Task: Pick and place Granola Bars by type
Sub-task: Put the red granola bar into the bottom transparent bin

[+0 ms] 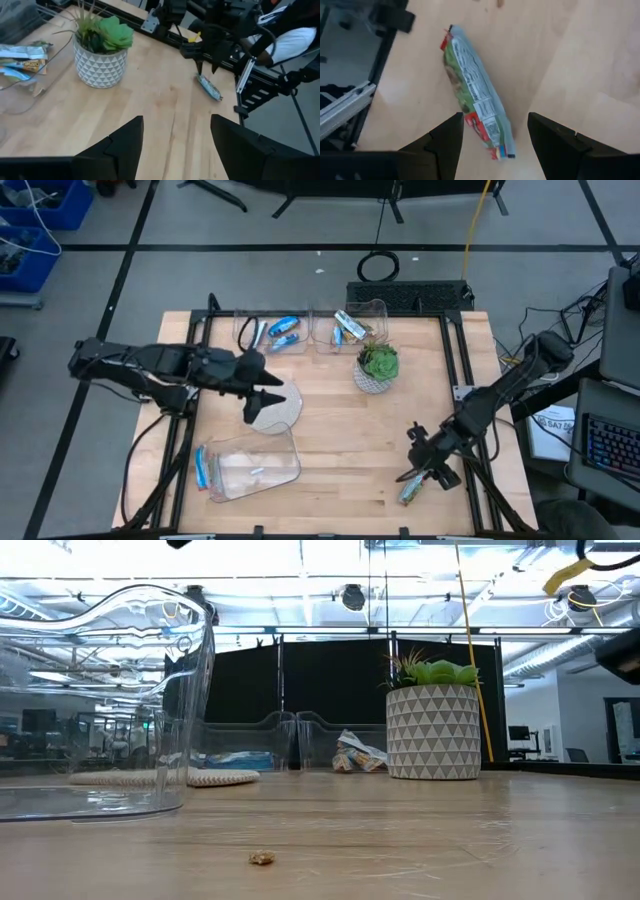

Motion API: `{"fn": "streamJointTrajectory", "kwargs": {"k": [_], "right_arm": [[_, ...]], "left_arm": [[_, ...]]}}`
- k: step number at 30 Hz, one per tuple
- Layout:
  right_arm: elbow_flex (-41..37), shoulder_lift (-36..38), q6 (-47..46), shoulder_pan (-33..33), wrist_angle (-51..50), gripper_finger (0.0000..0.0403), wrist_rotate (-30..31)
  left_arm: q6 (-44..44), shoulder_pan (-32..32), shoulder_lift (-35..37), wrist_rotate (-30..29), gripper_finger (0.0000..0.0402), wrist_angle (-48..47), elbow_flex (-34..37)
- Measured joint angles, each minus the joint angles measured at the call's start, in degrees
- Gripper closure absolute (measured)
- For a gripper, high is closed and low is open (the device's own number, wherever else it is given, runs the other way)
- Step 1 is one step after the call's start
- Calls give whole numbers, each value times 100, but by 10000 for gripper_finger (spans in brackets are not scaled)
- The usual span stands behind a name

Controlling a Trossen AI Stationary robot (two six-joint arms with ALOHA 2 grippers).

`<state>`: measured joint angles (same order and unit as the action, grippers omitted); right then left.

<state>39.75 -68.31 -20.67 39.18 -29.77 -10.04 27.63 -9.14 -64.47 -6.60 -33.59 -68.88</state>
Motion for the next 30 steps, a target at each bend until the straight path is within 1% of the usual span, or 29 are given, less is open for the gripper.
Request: {"fn": "streamJointTrajectory", "kwargs": {"k": [6, 11, 15, 18, 22, 24, 26, 30], "right_arm": [[-408, 1, -291, 312, 448, 190, 405], [-791, -45, -697, 368, 1231, 190, 404], [-836, -389, -704, 462, 1441, 190, 370], [-834, -769, -715, 558, 1775, 190, 237], [-803, -1148, -629, 629, 1942, 194, 257], [-802, -1202, -710, 593, 1824, 212, 259], [-805, -1132, -764, 480, 1799, 248, 234], [-817, -721, -699, 212, 1768, 367, 232]], "left_arm": [[152, -189, -2, -152, 180, 102, 0], [249, -189, -2, -99, 187, 151, 0], [249, -189, -2, -98, 188, 165, 0], [249, -168, -2, -99, 188, 238, 0], [262, -138, -2, -101, 188, 316, 0], [271, -138, -2, -103, 188, 441, 0], [271, -138, -2, -103, 188, 546, 0], [269, -139, -2, -101, 188, 535, 0]]}}
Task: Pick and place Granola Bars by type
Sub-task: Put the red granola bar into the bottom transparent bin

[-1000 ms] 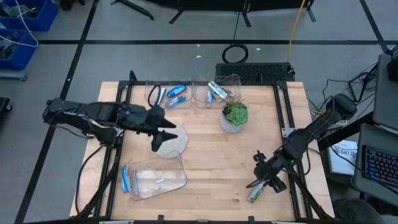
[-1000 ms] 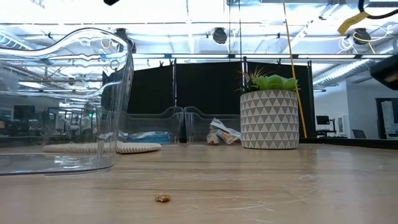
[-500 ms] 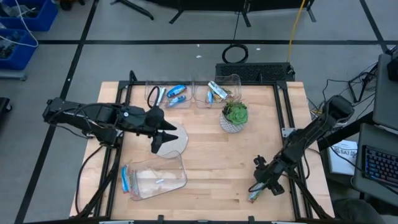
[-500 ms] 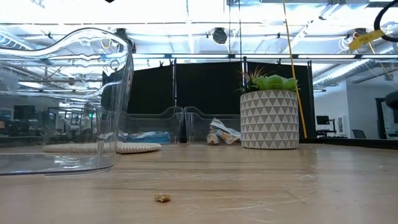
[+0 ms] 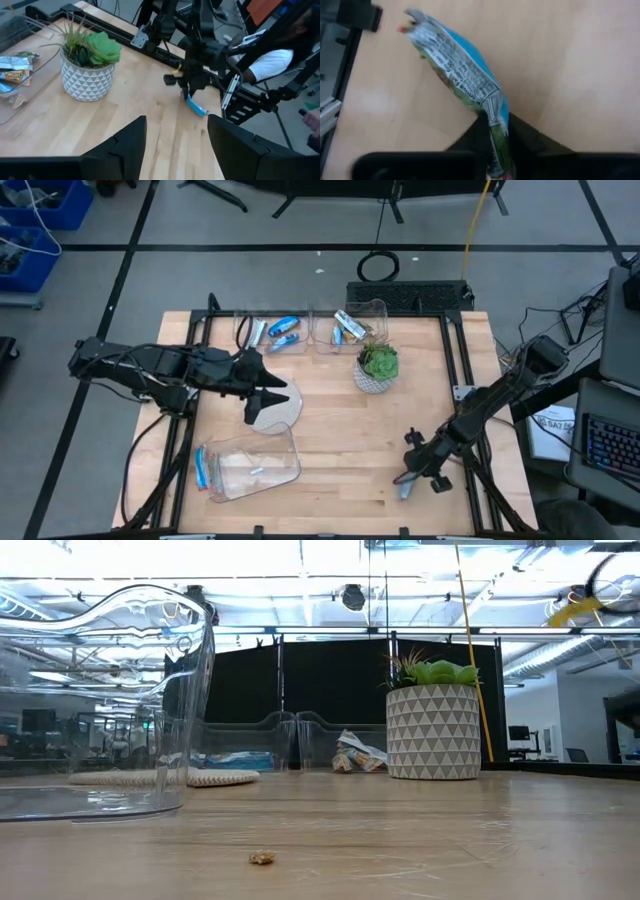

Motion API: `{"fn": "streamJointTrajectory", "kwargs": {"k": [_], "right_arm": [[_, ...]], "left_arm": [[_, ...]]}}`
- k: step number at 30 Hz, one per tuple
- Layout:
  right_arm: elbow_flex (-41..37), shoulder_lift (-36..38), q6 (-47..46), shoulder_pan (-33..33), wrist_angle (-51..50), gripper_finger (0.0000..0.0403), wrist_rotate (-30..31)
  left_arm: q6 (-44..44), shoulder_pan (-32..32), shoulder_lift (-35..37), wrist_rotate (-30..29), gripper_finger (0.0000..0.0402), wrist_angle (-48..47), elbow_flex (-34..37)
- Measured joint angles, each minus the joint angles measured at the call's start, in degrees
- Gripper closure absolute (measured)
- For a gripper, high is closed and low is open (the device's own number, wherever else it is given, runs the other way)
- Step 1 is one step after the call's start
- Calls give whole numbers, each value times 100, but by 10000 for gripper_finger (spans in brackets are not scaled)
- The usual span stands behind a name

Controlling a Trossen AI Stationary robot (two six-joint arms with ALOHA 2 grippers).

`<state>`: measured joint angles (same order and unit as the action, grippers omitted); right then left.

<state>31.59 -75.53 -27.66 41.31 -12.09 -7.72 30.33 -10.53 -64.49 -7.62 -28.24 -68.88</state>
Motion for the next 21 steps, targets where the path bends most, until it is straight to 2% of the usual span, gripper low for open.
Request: {"fn": "streamJointTrajectory", "kwargs": {"k": [1, 8, 13, 17, 21], "right_arm": [[26, 150, 66, -78, -46, 381, 35], [576, 1026, 120, -839, -70, 393, 529], [1202, 1623, 607, -1704, 180, 395, 1104], [1583, 1892, 736, -2423, 1249, 395, 1381], [1763, 1815, 927, -3046, 2483, 396, 1397]], "left_arm": [[-23, 14, 0, 2, 188, -6, 0], [-637, 160, -37, -72, 188, 120, 0], [-1335, 151, -111, -675, 188, 375, 4], [-2275, 195, -235, -697, 188, 1124, 2], [-3531, 193, -543, -514, 188, 2019, -4]]}}
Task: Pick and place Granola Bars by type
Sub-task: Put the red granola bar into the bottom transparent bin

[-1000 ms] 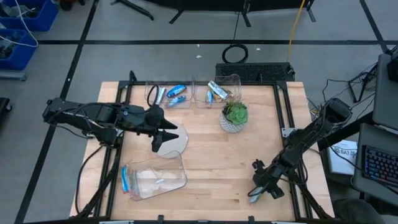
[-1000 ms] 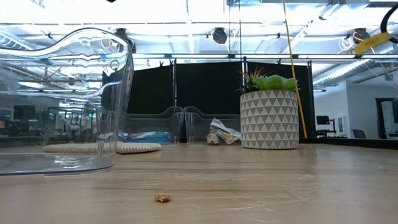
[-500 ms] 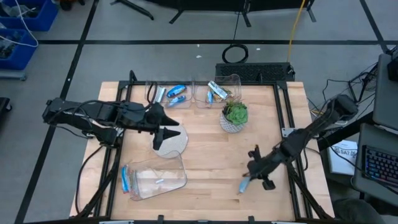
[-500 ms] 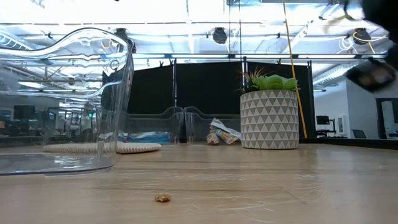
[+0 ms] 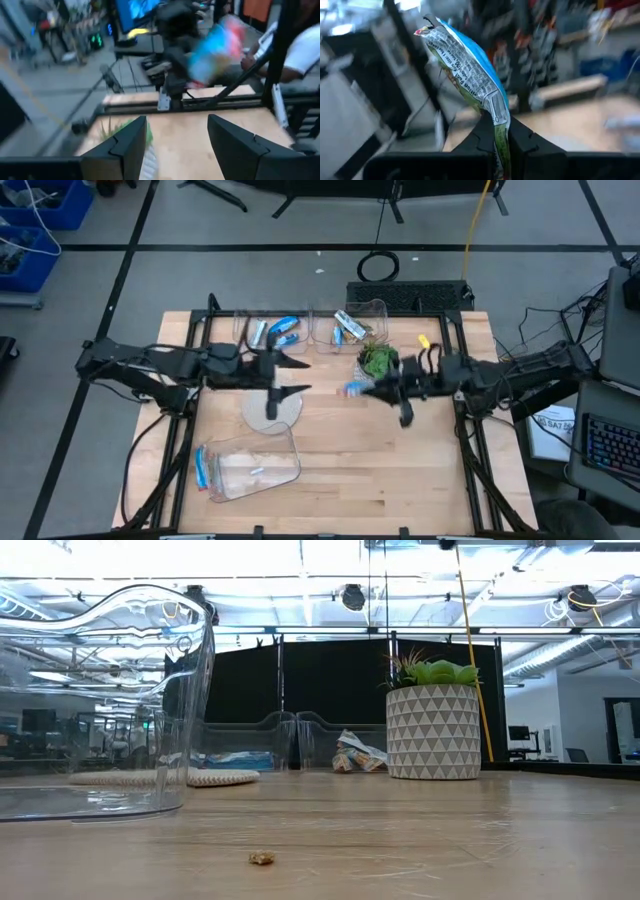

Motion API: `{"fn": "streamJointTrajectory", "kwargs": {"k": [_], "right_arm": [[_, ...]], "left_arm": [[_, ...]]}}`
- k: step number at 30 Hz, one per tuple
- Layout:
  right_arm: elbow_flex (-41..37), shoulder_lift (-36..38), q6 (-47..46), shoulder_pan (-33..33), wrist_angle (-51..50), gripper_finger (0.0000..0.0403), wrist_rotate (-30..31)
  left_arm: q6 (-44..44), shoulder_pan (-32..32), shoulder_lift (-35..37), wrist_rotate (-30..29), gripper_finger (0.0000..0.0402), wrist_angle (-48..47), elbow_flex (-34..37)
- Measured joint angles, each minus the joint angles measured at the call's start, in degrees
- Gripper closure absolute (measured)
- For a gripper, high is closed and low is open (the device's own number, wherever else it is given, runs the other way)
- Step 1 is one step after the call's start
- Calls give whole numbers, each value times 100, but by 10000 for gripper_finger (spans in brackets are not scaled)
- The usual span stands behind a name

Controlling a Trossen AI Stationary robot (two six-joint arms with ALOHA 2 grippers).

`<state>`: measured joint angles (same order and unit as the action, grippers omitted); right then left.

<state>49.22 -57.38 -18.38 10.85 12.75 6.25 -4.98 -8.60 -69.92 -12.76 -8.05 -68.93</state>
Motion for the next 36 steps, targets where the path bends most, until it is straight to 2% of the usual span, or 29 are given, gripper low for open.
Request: {"fn": "streamJointTrajectory", "kwargs": {"k": [3, 8, 12, 15, 19, 23, 24, 33, 36], "right_arm": [[188, -139, 150, -371, 446, 396, 3], [593, -556, 154, -742, 473, 397, -31], [844, -879, 156, -867, 490, 397, -71], [952, -1077, 116, -945, 516, 397, -211], [957, -1224, -49, -949, 619, 397, -283], [963, -1284, -165, -925, 626, 397, -293], [959, -1288, -173, -923, 628, 397, -261], [961, -1273, -145, -918, 682, 397, -509], [959, -1276, -33, -910, 608, 397, -596]], "left_arm": [[-409, 68, -319, 118, 188, 609, 4], [-346, 199, -742, 120, 188, 1790, 4], [-320, 293, -1002, 407, 188, 2369, 7], [-149, 305, -1059, 415, 188, 2471, 4], [-113, 294, -1079, 51, 188, 2570, 7], [-157, 272, -1078, -1266, 188, 2384, 7], [-158, 274, -1079, -1440, 188, 2310, 7], [118, 273, -1083, -1268, 189, 2824, 11], [332, 295, -1073, -1276, 201, 3115, 7]]}}
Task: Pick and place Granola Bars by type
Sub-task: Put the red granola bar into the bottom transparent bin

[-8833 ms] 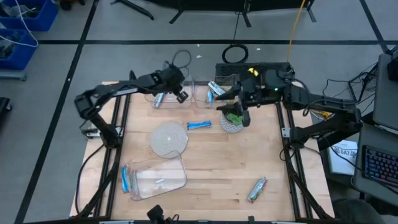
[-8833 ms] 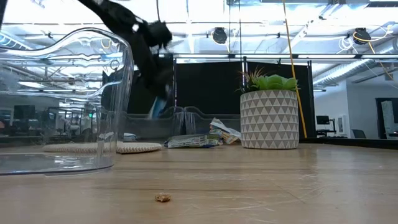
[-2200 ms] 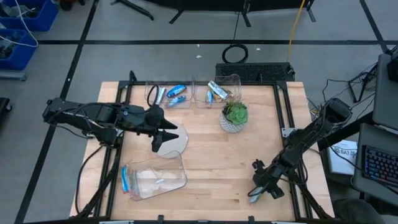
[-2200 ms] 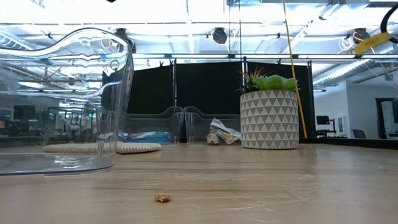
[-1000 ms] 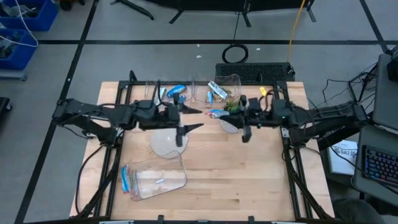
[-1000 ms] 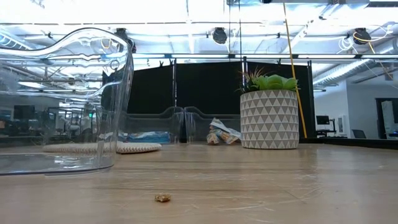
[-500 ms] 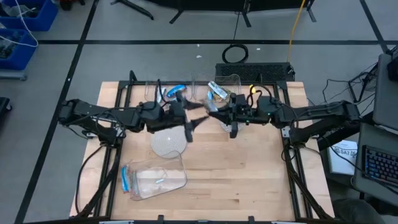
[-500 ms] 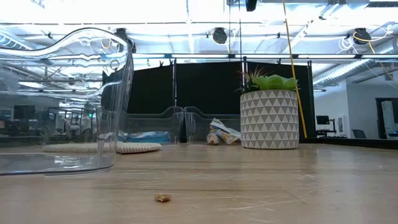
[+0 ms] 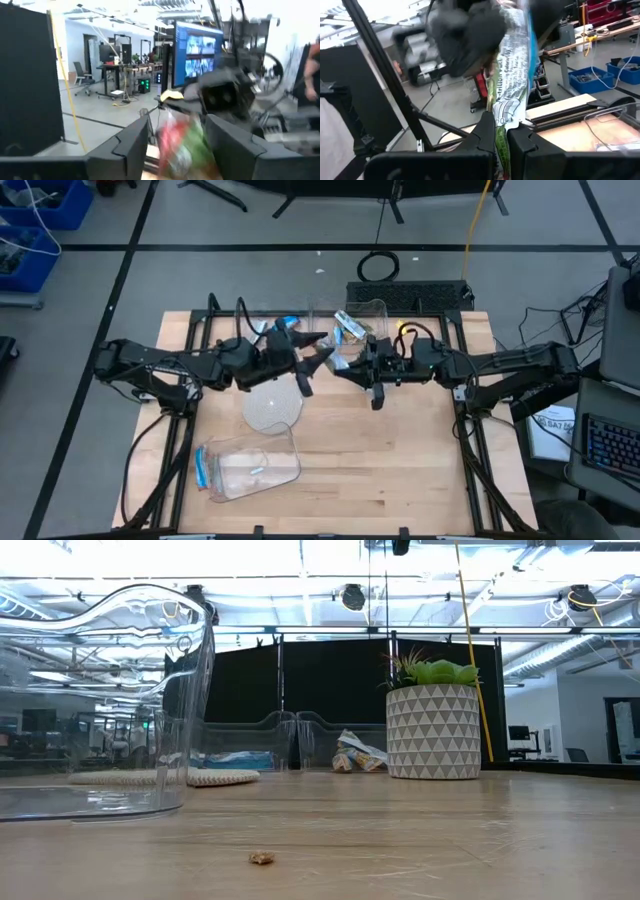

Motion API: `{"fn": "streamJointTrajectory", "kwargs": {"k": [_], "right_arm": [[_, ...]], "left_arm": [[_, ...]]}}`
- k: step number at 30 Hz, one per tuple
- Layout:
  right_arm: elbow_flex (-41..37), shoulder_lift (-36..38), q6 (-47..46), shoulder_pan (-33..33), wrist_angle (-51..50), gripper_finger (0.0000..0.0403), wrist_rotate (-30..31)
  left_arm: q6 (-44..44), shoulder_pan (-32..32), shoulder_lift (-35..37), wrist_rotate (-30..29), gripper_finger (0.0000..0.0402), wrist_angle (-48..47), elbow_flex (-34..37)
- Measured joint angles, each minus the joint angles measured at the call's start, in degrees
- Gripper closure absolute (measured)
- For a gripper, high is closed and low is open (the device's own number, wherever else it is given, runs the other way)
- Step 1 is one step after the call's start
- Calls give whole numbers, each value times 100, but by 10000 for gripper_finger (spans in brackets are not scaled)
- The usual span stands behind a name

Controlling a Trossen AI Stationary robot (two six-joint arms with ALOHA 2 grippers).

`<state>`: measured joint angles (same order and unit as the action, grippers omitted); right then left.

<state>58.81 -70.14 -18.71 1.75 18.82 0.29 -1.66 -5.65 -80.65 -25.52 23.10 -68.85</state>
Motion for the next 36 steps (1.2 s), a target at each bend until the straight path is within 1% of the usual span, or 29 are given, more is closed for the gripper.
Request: {"fn": "streamJointTrajectory", "kwargs": {"k": [1, 3, 6, 7, 9, 13, 17, 20, 24, 26, 28, 31, 34, 36], "right_arm": [[0, -5, 25, 3, 2, 397, -2], [-4, -2, 34, 3, 33, 392, -2], [-4, -3, 3, 3, 163, 366, 29], [-6, -3, 9, -2, 210, 358, 25], [-9, -1, 12, -17, 283, 347, 14], [-15, 36, 148, -34, 291, 341, -32], [-15, 326, 187, -42, 138, 329, -798], [-15, 797, 138, -100, -84, 303, -1070], [-3, 1494, 99, -163, -277, 255, -1081], [-3, 1795, -39, -202, -475, 232, -1082], [-2, 2052, -213, -218, -737, 213, -1101], [-2, 2352, -293, -218, -1274, 194, -1264], [-3, 2512, -275, -216, -1727, 187, -1335], [-4, 2551, -176, -218, -1854, 187, -1364]], "left_arm": [[127, 9, 7, 26, 212, 2, -1], [390, 35, 9, 143, 248, -46, -1], [547, 52, 9, 391, 327, -128, -1], [547, 52, 9, 484, 346, -136, -3], [580, 52, 9, 565, 352, -134, -5], [785, 52, 11, 455, 355, -156, -5], [832, 27, 163, 598, 357, -476, -1], [936, 16, 379, 640, 358, -936, -1], [1122, -79, 608, 653, 359, -1371, -1], [1370, -161, 766, 859, 359, -1671, -1], [1702, -265, 884, 1128, 359, -2203, -13], [2311, -503, 1015, 1399, 360, -3796, -5], [2976, -735, 1020, 1804, 361, -5167, -3], [3324, -877, 969, 2063, 361, -5844, -3]]}}
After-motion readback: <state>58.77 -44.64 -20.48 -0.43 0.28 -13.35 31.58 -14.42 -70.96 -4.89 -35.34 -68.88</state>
